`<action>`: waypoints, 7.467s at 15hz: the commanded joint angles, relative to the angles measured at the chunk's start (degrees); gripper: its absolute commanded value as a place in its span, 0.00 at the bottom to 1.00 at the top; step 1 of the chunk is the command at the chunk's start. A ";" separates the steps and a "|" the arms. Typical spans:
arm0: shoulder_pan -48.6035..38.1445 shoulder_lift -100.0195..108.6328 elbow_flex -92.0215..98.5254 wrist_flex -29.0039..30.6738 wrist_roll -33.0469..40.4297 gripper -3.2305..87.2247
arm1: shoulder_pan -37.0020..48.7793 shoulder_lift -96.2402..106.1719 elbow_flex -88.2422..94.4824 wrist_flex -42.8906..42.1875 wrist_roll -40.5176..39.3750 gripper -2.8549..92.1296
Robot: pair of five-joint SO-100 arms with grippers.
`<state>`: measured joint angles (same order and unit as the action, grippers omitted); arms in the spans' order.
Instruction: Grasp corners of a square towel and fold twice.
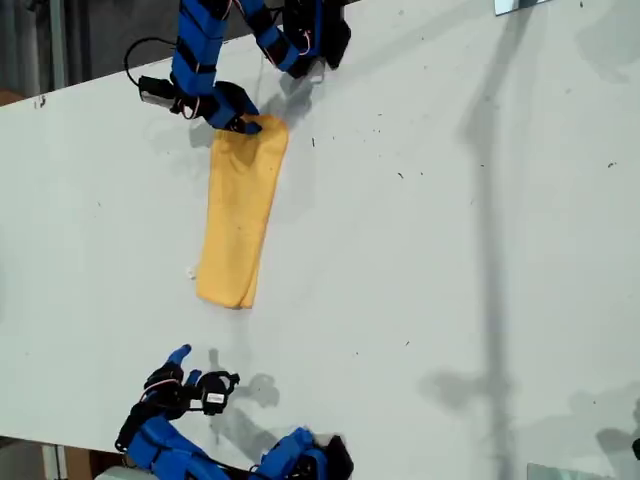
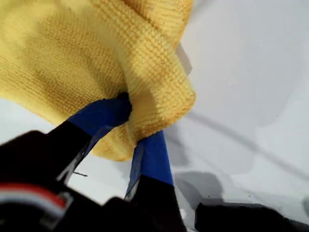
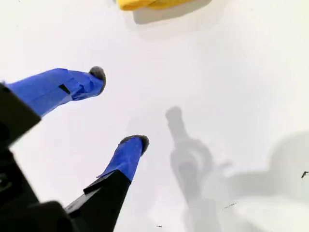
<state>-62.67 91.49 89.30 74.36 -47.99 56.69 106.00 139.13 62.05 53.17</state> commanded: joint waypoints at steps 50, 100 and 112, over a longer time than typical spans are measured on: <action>14.50 107.67 88.68 1.67 -33.13 0.27 | -17.14 -0.09 -80.60 11.78 -21.27 0.40; 18.11 107.67 88.95 1.14 -23.91 0.25 | -28.74 82.71 15.64 11.25 4.75 0.35; 18.63 107.67 89.21 0.70 -12.39 0.23 | -27.25 82.71 24.96 18.90 18.81 0.14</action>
<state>-44.38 199.25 178.24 75.23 -60.91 29.44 189.05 164.79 80.77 71.72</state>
